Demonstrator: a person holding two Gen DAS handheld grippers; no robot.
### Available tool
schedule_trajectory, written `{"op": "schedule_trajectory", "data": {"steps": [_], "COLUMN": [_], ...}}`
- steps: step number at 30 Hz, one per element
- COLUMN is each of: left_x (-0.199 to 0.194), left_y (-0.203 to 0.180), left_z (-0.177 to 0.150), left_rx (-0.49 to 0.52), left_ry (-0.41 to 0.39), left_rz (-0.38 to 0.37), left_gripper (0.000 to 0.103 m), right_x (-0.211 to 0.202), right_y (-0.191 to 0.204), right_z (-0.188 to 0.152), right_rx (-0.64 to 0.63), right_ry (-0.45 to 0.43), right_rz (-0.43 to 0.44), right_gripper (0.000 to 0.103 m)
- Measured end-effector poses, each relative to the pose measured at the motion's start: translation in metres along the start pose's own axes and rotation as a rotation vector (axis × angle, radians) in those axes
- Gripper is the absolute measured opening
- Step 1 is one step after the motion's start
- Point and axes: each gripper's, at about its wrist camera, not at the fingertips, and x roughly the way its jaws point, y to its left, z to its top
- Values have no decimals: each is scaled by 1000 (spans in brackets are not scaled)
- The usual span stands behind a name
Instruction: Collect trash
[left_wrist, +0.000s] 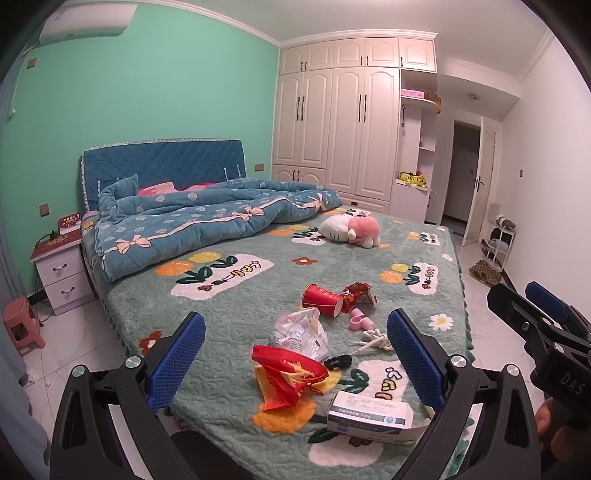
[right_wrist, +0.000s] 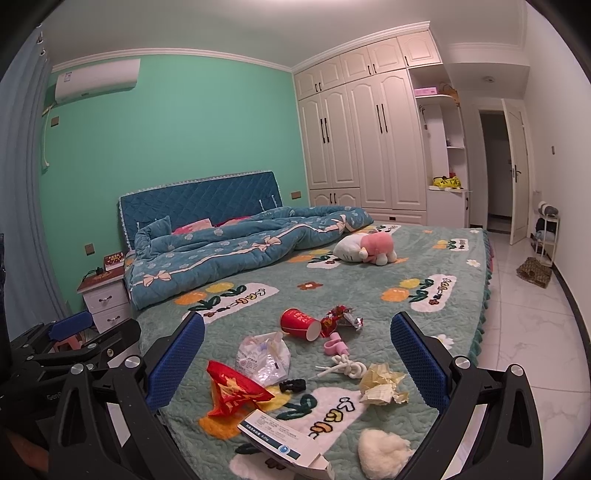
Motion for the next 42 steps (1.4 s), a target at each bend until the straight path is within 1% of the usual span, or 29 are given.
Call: {"op": "schedule_trajectory", "data": {"steps": [20, 42], "left_x": [1, 4], "left_y": [-1, -1], "left_z": [-1, -3], "left_rx": [2, 3], "left_ry": [2, 24], "left_rz": [-2, -10], "left_gripper": [97, 97], "right_x": [2, 3], "right_y": [1, -1], "right_z": [-1, 0], "right_rx": [3, 8], "right_ry": [8, 18], "right_rz": [5, 5], "right_gripper": [99, 99]}}
